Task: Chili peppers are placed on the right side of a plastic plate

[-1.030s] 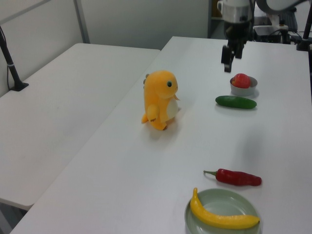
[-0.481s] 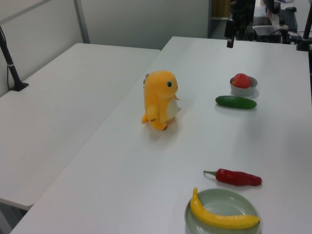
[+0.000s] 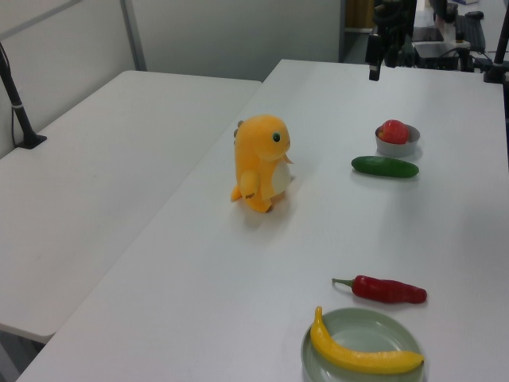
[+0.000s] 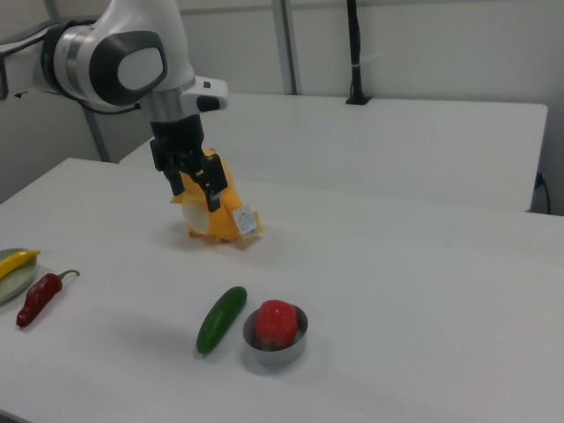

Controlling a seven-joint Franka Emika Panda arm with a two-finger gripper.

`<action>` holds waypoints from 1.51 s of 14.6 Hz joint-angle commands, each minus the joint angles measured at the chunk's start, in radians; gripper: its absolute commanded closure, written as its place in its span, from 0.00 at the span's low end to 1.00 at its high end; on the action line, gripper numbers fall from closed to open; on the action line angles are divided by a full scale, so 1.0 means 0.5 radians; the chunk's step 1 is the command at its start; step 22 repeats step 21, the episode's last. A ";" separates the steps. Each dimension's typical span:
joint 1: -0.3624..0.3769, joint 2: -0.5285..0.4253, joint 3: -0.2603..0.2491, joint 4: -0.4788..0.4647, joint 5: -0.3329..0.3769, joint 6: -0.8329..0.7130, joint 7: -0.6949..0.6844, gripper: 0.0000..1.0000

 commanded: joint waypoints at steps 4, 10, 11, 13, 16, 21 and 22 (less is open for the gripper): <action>-0.225 0.043 0.312 0.054 0.011 -0.022 -0.039 0.00; -0.161 0.037 0.331 0.039 0.011 0.049 -0.021 0.00; -0.119 0.037 0.324 0.035 0.011 0.049 -0.021 0.00; -0.088 0.031 0.309 0.026 0.011 0.046 -0.021 0.00; -0.081 0.025 0.309 0.011 0.011 0.052 -0.021 0.00; -0.060 0.022 0.309 -0.008 0.011 0.049 -0.021 0.00; -0.060 0.022 0.309 -0.008 0.011 0.049 -0.021 0.00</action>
